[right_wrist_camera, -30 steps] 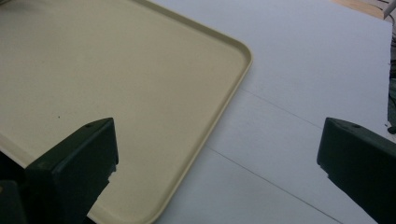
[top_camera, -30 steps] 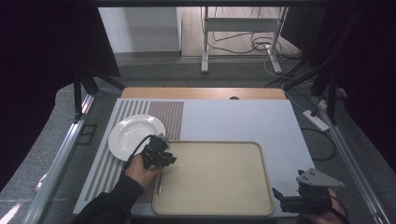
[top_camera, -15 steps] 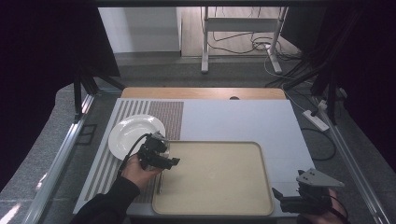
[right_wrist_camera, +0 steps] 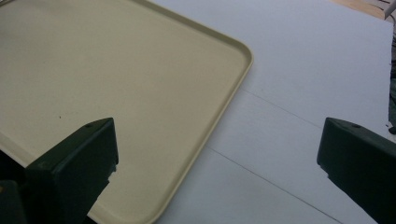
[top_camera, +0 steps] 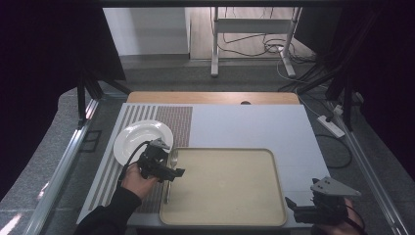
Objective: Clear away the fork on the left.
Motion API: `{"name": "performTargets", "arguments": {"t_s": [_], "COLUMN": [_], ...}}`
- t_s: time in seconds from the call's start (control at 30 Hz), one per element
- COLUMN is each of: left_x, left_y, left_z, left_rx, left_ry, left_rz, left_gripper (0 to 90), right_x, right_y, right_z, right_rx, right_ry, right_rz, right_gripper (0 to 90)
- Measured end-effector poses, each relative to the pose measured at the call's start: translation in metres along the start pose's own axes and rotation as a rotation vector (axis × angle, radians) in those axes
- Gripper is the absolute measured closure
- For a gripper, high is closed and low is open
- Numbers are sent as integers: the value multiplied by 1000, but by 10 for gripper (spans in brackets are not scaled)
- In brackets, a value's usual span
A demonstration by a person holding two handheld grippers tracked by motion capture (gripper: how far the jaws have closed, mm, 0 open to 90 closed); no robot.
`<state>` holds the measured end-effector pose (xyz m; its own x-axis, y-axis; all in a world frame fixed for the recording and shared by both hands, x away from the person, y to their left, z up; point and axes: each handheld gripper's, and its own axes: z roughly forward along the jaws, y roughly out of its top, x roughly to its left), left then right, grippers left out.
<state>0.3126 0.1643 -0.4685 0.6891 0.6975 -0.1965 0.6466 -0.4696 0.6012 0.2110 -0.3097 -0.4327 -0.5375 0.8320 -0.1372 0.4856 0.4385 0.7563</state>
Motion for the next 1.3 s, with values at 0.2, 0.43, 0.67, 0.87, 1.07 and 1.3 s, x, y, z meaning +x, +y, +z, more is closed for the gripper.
{"name": "performTargets", "arguments": {"t_s": [0.2,0.43,0.67,0.87,1.07,1.3], "left_x": [2,1,2,3,5,6], "left_y": [-7,-14,-20,-27,-34,-43], "left_z": [-9,-19,-26,-32,-37,-43], "left_rx": [-39,-107,-141,-163,-179,-190], "left_ry": [12,10,22,41,53,57], "left_rz": [-17,-9,-16,-23,-33,-43], "left_gripper": [12,0,0,0,0,0], "right_x": [0,0,0,0,0,0], "right_y": [0,0,0,0,0,0], "right_z": [0,0,0,0,0,0], "right_rx": [1,1,0,0,0,1], "right_ry": [0,-2,-2,-2,-2,-3], "right_rz": [0,-1,0,1,2,2], "right_gripper": [0,0,0,0,0,0]}}
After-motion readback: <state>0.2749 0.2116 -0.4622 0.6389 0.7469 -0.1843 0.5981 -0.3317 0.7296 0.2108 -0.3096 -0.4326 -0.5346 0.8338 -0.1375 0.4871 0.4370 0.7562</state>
